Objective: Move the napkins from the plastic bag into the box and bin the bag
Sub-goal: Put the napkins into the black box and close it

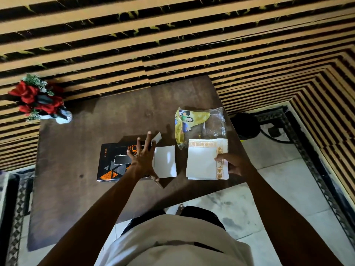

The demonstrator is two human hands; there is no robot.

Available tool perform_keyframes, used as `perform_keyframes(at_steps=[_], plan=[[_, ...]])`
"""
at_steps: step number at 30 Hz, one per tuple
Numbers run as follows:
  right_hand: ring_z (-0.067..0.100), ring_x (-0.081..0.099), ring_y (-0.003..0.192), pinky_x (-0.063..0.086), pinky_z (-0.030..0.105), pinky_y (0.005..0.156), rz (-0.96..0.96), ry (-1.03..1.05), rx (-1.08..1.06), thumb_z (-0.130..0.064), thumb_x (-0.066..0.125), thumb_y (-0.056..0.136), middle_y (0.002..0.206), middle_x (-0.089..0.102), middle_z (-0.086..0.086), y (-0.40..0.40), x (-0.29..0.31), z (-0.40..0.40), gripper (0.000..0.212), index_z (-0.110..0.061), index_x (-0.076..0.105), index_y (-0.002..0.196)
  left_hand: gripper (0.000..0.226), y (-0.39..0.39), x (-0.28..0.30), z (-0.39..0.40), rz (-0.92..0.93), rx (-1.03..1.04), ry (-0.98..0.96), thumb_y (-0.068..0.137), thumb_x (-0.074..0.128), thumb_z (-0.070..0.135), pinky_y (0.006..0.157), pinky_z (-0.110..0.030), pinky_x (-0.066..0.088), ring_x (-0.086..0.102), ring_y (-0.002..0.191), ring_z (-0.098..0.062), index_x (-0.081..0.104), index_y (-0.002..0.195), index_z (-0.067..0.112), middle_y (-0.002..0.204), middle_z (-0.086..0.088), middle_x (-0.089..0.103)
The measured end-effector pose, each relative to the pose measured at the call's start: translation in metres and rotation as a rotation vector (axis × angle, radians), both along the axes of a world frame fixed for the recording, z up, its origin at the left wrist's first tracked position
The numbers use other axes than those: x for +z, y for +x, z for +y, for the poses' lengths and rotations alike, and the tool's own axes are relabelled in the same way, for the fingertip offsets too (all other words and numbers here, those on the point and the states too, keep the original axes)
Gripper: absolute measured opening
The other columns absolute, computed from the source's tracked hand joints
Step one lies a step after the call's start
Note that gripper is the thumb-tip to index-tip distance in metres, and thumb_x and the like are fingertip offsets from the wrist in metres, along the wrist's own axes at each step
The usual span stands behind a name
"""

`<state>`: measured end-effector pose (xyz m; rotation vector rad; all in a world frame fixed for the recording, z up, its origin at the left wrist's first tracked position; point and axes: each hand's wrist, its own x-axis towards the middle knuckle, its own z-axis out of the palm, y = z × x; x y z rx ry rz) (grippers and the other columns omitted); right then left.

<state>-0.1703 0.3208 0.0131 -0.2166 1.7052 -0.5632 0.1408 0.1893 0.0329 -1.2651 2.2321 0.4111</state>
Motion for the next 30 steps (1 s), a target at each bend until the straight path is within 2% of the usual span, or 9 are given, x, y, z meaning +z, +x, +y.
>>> perform_keyframes(at_steps=[8,12,14,15,16,18,20,23,30], plan=[[0.026,0.066,0.093,0.057,0.047,0.076,-0.047,-0.209,-0.040,0.000,0.063,0.086,0.125,0.062,0.018,0.003,0.009,0.022,0.041,-0.008,0.054,0.125,0.146,0.007,-0.003,-0.001,0.055,-0.007,0.010,0.045,0.086,0.059,0.106,-0.077,0.012,-0.020,0.144,-0.045,-0.005,0.153,0.019,0.156,-0.011,-0.033],[0.024,0.075,0.083,0.062,0.042,0.066,-0.436,-0.449,-0.215,-0.014,0.094,0.046,0.113,0.070,0.021,0.025,0.021,0.025,0.069,-0.002,0.069,0.110,0.145,0.010,-0.003,-0.004,0.102,0.016,0.025,0.045,0.087,0.057,0.107,-0.077,0.012,-0.017,0.145,-0.045,-0.002,0.153,0.022,0.157,-0.011,-0.031],[0.017,0.075,0.065,0.061,0.031,0.055,-0.528,-0.454,-0.266,-0.019,0.097,0.039,0.078,0.078,0.010,0.053,0.022,0.016,0.043,-0.007,0.079,0.076,0.146,0.013,-0.004,-0.007,0.128,0.021,0.039,0.043,0.088,0.058,0.106,-0.079,0.012,-0.017,0.144,-0.046,-0.002,0.153,0.025,0.157,-0.011,-0.031],[0.012,0.073,0.058,0.059,0.026,0.052,-0.501,-0.415,-0.313,-0.015,0.088,0.060,0.065,0.077,0.002,0.067,0.020,0.009,0.013,-0.011,0.079,0.068,0.147,0.013,-0.004,-0.007,0.143,0.023,0.044,0.041,0.088,0.058,0.105,-0.079,0.012,-0.017,0.144,-0.046,-0.002,0.153,0.026,0.156,-0.012,-0.032],[0.006,0.071,0.053,0.058,0.021,0.050,-0.414,-0.370,-0.292,-0.005,0.070,0.082,0.057,0.074,-0.004,0.078,0.013,0.001,0.015,-0.013,0.077,0.072,0.148,0.015,-0.005,-0.008,0.156,0.031,0.043,0.040,0.088,0.058,0.104,-0.080,0.011,-0.017,0.144,-0.047,-0.002,0.153,0.028,0.157,-0.012,-0.031],[0.001,0.068,0.050,0.055,0.017,0.049,-0.318,-0.282,-0.159,0.006,0.048,0.092,0.054,0.072,-0.011,0.092,0.002,-0.010,0.022,-0.008,0.064,0.096,0.149,0.016,-0.006,-0.008,0.166,0.035,0.032,0.039,0.089,0.057,0.103,-0.081,0.011,-0.016,0.144,-0.049,-0.003,0.152,0.030,0.157,-0.014,-0.030],[0.000,0.069,0.054,0.057,0.017,0.054,-0.258,-0.275,-0.087,-0.002,0.058,0.084,0.057,0.073,-0.013,0.098,-0.002,-0.014,0.024,-0.005,0.058,0.108,0.148,0.015,-0.005,-0.007,0.148,0.030,0.029,0.040,0.090,0.056,0.103,-0.080,0.011,-0.015,0.144,-0.049,-0.002,0.153,0.028,0.156,-0.016,-0.029],[0.003,0.070,0.064,0.059,0.025,0.072,-0.147,-0.238,0.039,-0.011,0.048,0.095,0.082,0.071,-0.006,0.098,-0.009,-0.014,0.025,-0.010,0.060,0.117,0.146,0.015,-0.004,-0.006,0.139,0.028,0.044,0.040,0.090,0.055,0.103,-0.080,0.012,-0.016,0.144,-0.048,0.002,0.153,0.027,0.157,-0.017,-0.029],[0.011,0.073,0.065,0.057,0.022,0.051,-0.069,-0.236,0.027,0.001,0.050,0.094,0.097,0.072,0.005,0.093,-0.024,-0.037,0.039,-0.003,0.051,0.132,0.137,0.023,0.002,-0.013,0.203,0.034,0.133,0.050,0.090,0.044,0.108,-0.077,0.006,-0.023,0.144,-0.043,0.003,0.154,0.025,0.156,-0.013,-0.033]])
